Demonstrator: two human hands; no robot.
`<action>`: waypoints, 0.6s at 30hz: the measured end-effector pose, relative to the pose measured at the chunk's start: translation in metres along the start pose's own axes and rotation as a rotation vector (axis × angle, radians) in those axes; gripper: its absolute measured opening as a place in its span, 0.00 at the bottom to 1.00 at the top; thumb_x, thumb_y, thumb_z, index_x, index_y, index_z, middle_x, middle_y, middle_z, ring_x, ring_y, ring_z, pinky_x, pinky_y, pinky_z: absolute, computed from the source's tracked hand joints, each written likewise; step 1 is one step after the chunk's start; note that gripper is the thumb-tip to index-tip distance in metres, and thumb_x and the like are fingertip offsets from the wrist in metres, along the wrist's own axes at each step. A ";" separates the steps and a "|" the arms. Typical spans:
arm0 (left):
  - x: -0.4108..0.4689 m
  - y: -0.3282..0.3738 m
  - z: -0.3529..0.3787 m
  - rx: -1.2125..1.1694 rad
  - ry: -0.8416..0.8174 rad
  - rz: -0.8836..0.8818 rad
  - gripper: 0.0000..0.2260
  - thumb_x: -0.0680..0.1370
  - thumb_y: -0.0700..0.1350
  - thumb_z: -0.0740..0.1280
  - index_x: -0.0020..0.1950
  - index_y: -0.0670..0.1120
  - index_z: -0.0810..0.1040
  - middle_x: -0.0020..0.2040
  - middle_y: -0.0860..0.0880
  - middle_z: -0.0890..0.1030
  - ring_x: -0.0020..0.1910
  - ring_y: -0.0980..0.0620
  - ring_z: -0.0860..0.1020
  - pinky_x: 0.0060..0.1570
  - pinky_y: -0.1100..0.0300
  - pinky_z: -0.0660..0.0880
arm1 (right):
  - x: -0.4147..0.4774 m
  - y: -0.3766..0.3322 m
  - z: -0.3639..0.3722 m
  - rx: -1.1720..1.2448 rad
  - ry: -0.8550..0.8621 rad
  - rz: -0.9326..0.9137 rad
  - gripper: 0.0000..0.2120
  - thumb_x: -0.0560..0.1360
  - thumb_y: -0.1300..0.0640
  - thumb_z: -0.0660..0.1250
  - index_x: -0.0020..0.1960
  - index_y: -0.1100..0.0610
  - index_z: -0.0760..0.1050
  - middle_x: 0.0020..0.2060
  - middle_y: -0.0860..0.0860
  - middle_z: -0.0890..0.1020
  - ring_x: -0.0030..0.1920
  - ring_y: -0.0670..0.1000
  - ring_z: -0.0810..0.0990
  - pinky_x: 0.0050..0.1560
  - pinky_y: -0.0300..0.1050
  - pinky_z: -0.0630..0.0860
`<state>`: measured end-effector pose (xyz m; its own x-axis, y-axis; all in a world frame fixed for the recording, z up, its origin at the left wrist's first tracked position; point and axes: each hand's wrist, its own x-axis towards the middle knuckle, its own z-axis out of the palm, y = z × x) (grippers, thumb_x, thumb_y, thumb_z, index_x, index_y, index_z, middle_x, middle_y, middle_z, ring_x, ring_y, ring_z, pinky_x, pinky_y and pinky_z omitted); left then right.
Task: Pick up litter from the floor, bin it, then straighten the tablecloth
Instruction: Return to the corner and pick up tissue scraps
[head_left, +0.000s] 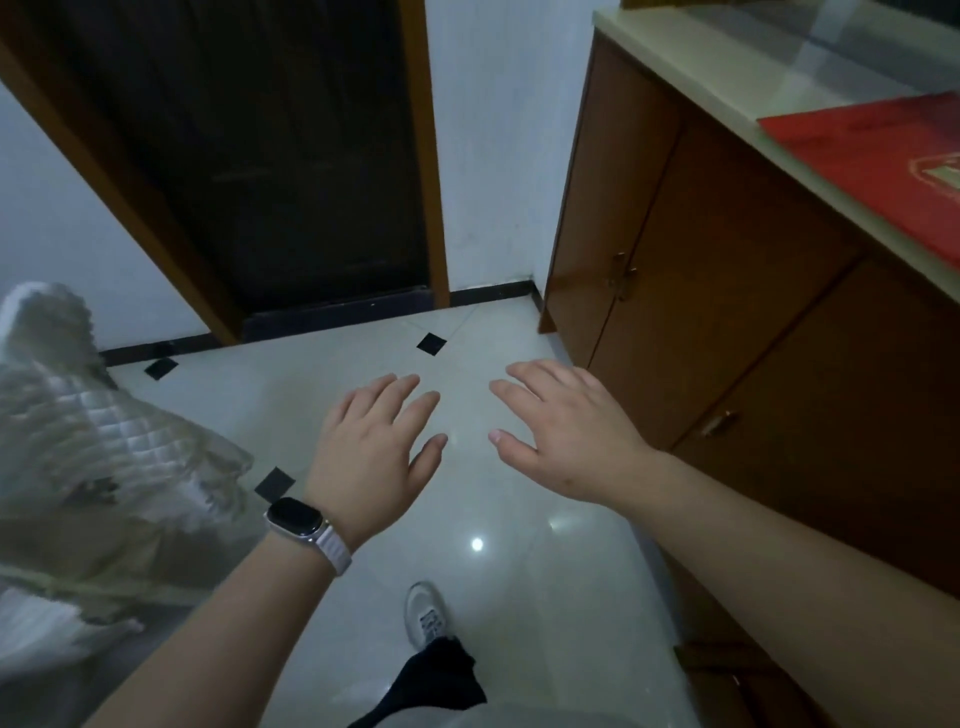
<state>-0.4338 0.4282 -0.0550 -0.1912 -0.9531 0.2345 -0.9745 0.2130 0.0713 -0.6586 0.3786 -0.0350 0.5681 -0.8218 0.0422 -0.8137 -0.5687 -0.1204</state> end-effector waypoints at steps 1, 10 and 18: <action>0.015 -0.020 0.003 -0.008 -0.013 -0.005 0.22 0.78 0.58 0.56 0.65 0.48 0.75 0.66 0.45 0.76 0.65 0.42 0.73 0.61 0.46 0.69 | 0.024 -0.002 0.002 -0.010 -0.006 0.000 0.25 0.78 0.38 0.52 0.71 0.49 0.66 0.69 0.49 0.70 0.69 0.51 0.65 0.68 0.51 0.62; 0.116 -0.167 0.000 0.047 -0.014 -0.067 0.20 0.78 0.56 0.63 0.66 0.49 0.75 0.67 0.45 0.76 0.66 0.43 0.72 0.62 0.47 0.69 | 0.208 -0.032 -0.010 -0.051 -0.002 -0.082 0.26 0.78 0.39 0.52 0.71 0.51 0.67 0.68 0.51 0.71 0.68 0.53 0.67 0.68 0.52 0.63; 0.162 -0.257 0.006 0.061 -0.008 -0.234 0.20 0.76 0.54 0.67 0.66 0.47 0.76 0.66 0.44 0.76 0.65 0.41 0.74 0.62 0.45 0.70 | 0.348 -0.051 0.014 -0.043 0.033 -0.238 0.25 0.77 0.37 0.52 0.67 0.49 0.70 0.65 0.49 0.75 0.66 0.53 0.71 0.66 0.52 0.68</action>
<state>-0.2153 0.2182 -0.0410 0.0395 -0.9768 0.2107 -0.9976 -0.0267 0.0634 -0.4183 0.1221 -0.0281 0.7404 -0.6651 0.0972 -0.6626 -0.7465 -0.0608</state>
